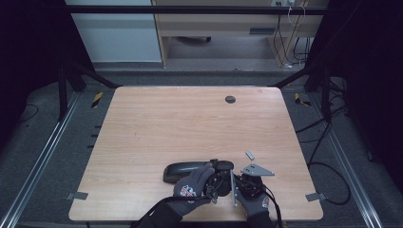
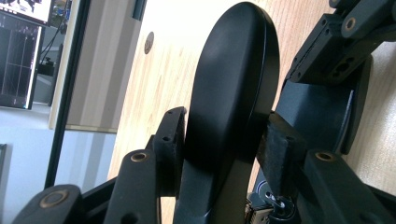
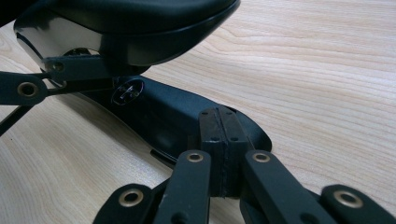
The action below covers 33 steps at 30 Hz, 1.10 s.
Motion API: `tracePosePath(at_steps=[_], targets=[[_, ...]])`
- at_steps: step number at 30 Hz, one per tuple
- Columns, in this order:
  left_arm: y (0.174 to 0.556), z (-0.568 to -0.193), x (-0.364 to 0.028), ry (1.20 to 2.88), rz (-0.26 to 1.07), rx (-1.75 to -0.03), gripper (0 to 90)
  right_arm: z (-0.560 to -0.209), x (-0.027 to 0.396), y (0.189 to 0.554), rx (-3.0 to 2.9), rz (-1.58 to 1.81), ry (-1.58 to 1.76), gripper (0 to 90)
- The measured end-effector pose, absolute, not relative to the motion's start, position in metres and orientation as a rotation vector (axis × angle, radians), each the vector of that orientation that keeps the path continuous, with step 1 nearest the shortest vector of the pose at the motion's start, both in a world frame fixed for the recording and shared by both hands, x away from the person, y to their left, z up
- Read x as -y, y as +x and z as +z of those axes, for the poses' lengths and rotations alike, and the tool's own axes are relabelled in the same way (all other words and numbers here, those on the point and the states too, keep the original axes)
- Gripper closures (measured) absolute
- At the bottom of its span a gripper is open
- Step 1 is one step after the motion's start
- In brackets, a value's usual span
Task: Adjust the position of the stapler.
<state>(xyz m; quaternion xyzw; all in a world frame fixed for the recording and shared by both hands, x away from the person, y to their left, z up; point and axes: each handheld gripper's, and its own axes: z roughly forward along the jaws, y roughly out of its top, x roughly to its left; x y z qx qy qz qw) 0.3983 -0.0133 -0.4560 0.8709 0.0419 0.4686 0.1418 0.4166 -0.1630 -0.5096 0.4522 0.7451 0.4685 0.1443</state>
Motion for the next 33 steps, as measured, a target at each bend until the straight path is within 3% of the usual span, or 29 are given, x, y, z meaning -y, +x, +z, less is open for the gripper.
tracePosePath(at_steps=[33], targets=[[0.3982,-0.4538,0.0105,2.506,1.332,-0.109,55.0,-0.5105,0.1643,0.4170,-2.140,1.368,1.321,90.0]])
